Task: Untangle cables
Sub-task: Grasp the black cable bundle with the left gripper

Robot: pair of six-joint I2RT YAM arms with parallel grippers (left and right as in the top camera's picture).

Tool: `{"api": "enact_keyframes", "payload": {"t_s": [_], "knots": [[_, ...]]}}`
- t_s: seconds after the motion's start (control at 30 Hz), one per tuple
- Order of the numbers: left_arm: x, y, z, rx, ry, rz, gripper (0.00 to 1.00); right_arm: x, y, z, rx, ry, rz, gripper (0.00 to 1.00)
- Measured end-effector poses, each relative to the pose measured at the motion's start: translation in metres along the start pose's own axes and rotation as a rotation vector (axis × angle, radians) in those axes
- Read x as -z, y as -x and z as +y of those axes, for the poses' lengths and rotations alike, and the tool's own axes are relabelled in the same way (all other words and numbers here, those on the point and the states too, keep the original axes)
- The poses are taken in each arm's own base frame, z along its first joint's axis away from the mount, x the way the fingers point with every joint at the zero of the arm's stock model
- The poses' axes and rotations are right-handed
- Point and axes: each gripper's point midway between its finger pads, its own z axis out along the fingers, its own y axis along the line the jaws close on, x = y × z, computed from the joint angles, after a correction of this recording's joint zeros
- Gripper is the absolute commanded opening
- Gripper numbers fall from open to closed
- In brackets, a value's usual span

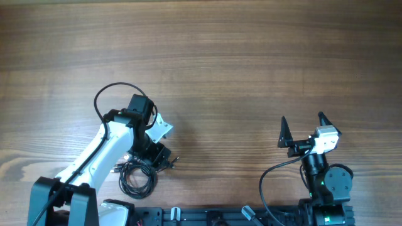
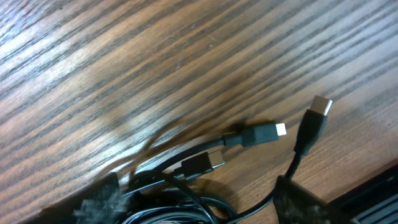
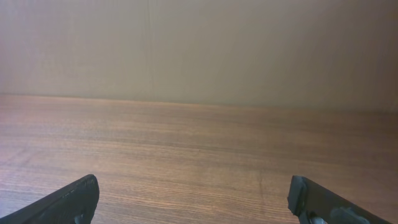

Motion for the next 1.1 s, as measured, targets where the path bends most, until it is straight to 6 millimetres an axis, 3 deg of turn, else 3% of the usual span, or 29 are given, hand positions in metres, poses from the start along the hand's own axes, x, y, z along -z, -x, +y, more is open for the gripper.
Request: {"api": "enact_keyframes", "payload": {"t_s": [0.23,0.27,0.3,0.33,0.37,0.77,1.1], "knots": [[0.000,0.000,0.000,0.007,0.003,0.002,1.00,0.000,0.000,0.000,0.000,0.000,0.000,1.00],[0.000,0.000,0.000,0.007,0.003,0.002,0.95,0.000,0.000,0.000,0.000,0.000,0.000,1.00],[0.000,0.000,0.000,0.007,0.003,0.002,0.19,0.000,0.000,0.000,0.000,0.000,0.000,1.00],[0.000,0.000,0.000,0.005,0.003,0.002,0.04,0.000,0.000,0.000,0.000,0.000,0.000,1.00],[0.000,0.000,0.001,0.013,0.005,0.002,1.00,0.000,0.000,0.000,0.000,0.000,0.000,1.00],[-0.005,-0.014,0.014,0.045,0.087,0.057,1.00,0.000,0.000,0.000,0.000,0.000,0.000,1.00],[-0.005,-0.014,0.015,0.048,0.094,0.056,1.00,0.000,0.000,0.000,0.000,0.000,0.000,1.00]]}}
